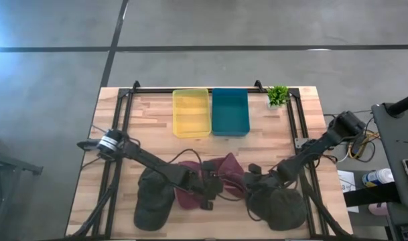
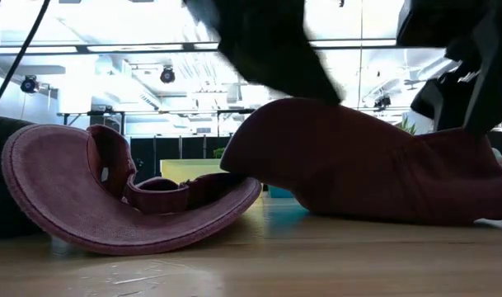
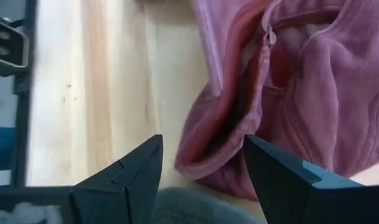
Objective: Sort caps
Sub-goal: Put the left red cap into the blue bin
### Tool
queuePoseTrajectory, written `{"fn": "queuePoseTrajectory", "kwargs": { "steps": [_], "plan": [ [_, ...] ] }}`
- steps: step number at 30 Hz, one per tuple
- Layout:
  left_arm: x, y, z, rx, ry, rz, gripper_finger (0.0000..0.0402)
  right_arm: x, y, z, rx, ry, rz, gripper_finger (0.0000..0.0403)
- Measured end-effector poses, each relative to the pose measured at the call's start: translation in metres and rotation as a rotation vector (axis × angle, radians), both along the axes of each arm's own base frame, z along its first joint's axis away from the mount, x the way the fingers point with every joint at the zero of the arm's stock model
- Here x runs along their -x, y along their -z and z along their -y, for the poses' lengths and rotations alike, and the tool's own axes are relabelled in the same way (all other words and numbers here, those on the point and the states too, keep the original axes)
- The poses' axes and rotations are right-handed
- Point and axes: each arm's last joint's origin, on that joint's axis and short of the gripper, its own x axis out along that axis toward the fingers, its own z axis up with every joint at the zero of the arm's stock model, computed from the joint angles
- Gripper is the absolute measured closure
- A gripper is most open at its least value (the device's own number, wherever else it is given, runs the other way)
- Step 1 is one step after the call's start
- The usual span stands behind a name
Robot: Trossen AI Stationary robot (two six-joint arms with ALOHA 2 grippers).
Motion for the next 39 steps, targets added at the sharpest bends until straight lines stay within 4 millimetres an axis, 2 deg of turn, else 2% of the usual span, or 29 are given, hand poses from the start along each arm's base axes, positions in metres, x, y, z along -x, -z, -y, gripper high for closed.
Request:
{"fn": "queuePoseTrajectory", "kwargs": {
  "steps": [3, 7, 12, 14, 22, 25, 29, 34, 39],
  "plan": [
    [-0.003, -0.011, 0.006, -0.004, 0.031, 0.037, 0.0236, -0.004, 0.004, 0.003, -0.006, -0.002, -0.018, 0.0184],
    [-0.002, -0.013, 0.007, 0.02, 0.063, 0.019, 0.0236, -0.008, 0.008, 0.003, 0.001, -0.027, -0.006, 0.0184],
    [0.01, 0.0, 0.005, -0.029, 0.02, -0.132, 0.0236, -0.009, 0.009, 0.003, 0.002, -0.024, -0.009, 0.0184],
    [0.013, 0.001, 0.007, -0.058, 0.017, -0.142, 0.0236, -0.008, 0.009, 0.003, 0.003, -0.024, -0.01, 0.0184],
    [0.01, 0.02, -0.003, -0.201, -0.054, -0.147, 0.0236, -0.008, 0.009, 0.003, -0.002, -0.018, -0.01, 0.0184],
    [0.007, 0.027, -0.011, -0.27, 0.025, -0.175, 0.0236, -0.008, 0.009, 0.003, -0.003, -0.016, -0.01, 0.0184],
    [0.005, 0.034, -0.017, -0.249, 0.098, -0.206, 0.0237, -0.008, 0.009, 0.003, -0.004, -0.015, -0.011, 0.0184],
    [0.005, 0.034, -0.019, -0.254, 0.072, -0.201, 0.0251, -0.008, 0.009, 0.004, -0.005, -0.013, -0.013, 0.0184],
    [0.004, 0.033, -0.019, -0.161, 0.017, -0.196, 0.0254, -0.008, 0.008, 0.004, -0.006, -0.012, -0.013, 0.0184]
  ]
}}
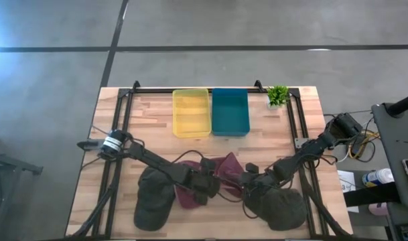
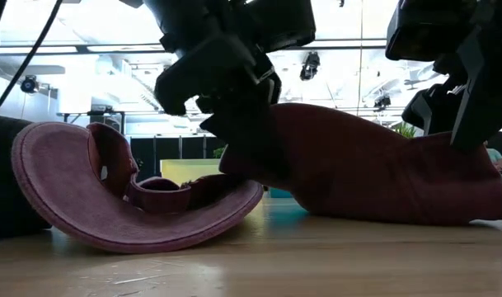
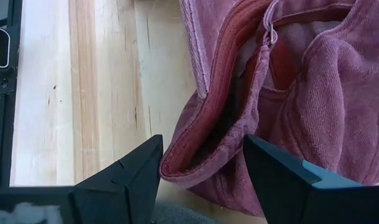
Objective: Sort caps
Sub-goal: Put the left red cap into the blue bin
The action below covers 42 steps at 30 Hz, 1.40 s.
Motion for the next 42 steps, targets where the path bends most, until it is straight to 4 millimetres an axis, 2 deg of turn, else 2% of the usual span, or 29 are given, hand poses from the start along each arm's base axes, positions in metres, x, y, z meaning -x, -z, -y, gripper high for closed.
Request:
{"fn": "queuePoseTrajectory", "kwargs": {
  "steps": [7, 17, 23, 28, 35, 38, 42],
  "plan": [
    [0.0003, -0.0006, 0.0023, 0.143, -0.175, 0.026, 0.0255, 0.0012, 0.0008, 0.0007, -0.005, 0.02, -0.018, 0.0184],
    [-0.0011, -0.0001, -0.0012, 0.092, -0.149, 0.038, 0.0255, 0.0016, 0.0011, 0.001, -0.002, 0.019, -0.023, 0.0184],
    [-0.0037, -0.0019, -0.0008, 0.194, -0.25, 0.078, 0.0255, 0.0016, 0.0012, 0.001, 0.001, 0.017, -0.024, 0.0184],
    [-0.0031, -0.0021, -0.0028, 0.121, -0.291, 0.107, 0.0255, 0.0017, 0.0012, 0.001, 0.001, 0.017, -0.025, 0.0184],
    [-0.0037, -0.0027, -0.0035, 0.14, -0.314, 0.116, 0.0256, 0.0017, 0.0012, 0.0011, 0.001, 0.018, -0.025, 0.0184],
    [-0.001, -0.0016, -0.0005, 0.063, -0.212, 0.08, 0.0276, 0.0017, 0.0012, 0.0011, 0.0, 0.018, -0.025, 0.0184],
    [0.0022, -0.0001, 0.0035, 0.015, -0.095, 0.029, 0.0354, 0.0019, 0.0013, 0.0006, -0.014, 0.009, -0.034, 0.0184]
  ]
}}
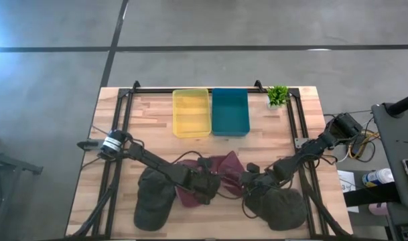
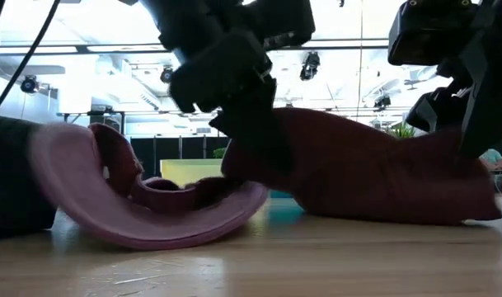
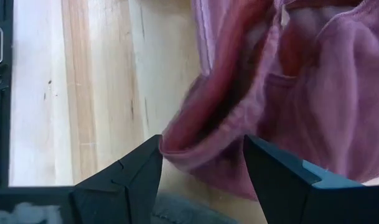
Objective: Sort caps
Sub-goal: Put the left red cap into the blue bin
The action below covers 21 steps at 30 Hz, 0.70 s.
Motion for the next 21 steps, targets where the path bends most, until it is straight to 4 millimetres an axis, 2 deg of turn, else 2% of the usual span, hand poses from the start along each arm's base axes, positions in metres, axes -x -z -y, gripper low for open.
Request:
{"fn": "queuePoseTrajectory", "kwargs": {
  "steps": [1, 3, 12, 17, 21],
  "plan": [
    [0.0, 0.0, 0.001, 0.002, 0.017, -0.004, 0.0375, 0.0, 0.0, 0.0, -0.004, 0.0, -0.002, 0.0184],
    [-0.001, -0.003, 0.001, 0.019, 0.034, -0.003, 0.0388, 0.0, 0.0, -0.001, -0.014, 0.008, -0.006, 0.0184],
    [-0.013, -0.031, 0.008, 0.049, 0.101, 0.068, 0.0395, -0.005, -0.004, -0.003, -0.008, -0.056, 0.072, 0.0184],
    [-0.024, -0.053, 0.01, 0.175, 0.166, 0.125, 0.0395, -0.012, -0.01, -0.002, -0.043, -0.063, 0.142, 0.0184],
    [-0.027, -0.063, 0.011, 0.295, 0.242, 0.119, 0.0395, -0.019, -0.018, -0.003, -0.094, -0.109, 0.148, 0.0184]
  ]
}}
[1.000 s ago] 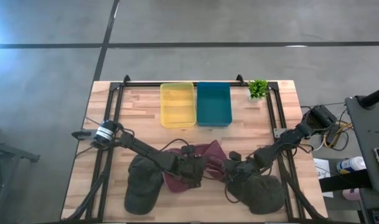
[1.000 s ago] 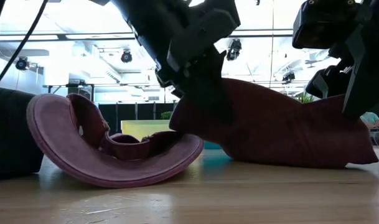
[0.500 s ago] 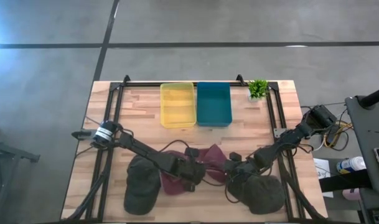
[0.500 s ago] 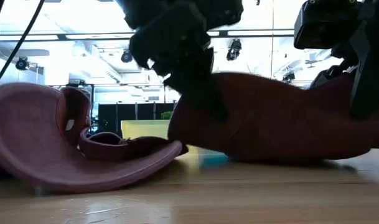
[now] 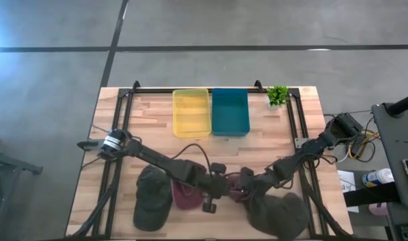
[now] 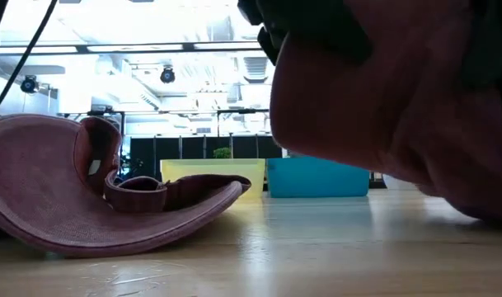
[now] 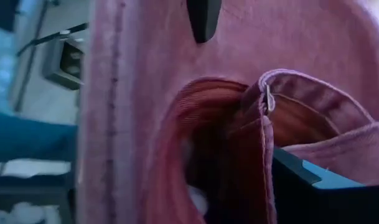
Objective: Sort caps
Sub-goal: Put the left red cap into the blue bin
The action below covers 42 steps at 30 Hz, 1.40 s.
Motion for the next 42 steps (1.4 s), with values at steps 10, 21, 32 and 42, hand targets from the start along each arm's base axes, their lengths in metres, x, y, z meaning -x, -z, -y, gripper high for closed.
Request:
{"fn": "queuePoseTrajectory", "kwargs": {
  "steps": [10, 21, 32, 42],
  "plan": [
    [0.0, -0.005, -0.007, 0.111, 0.072, -0.04, 0.0395, 0.001, -0.026, 0.002, 0.071, -0.182, -0.01, 0.0184],
    [0.021, -0.012, -0.032, 0.112, 0.007, -0.251, 0.0396, 0.024, -0.104, 0.028, 0.389, -0.257, 0.069, 0.0184],
    [0.051, -0.066, -0.054, 0.134, -0.18, -0.155, 0.0396, 0.055, -0.098, 0.027, 0.555, -0.26, -0.035, 0.0184],
    [0.098, -0.104, -0.08, 0.155, -0.441, 0.018, 0.0396, 0.084, -0.115, 0.041, 0.523, -0.003, 0.095, 0.0184]
  ]
}}
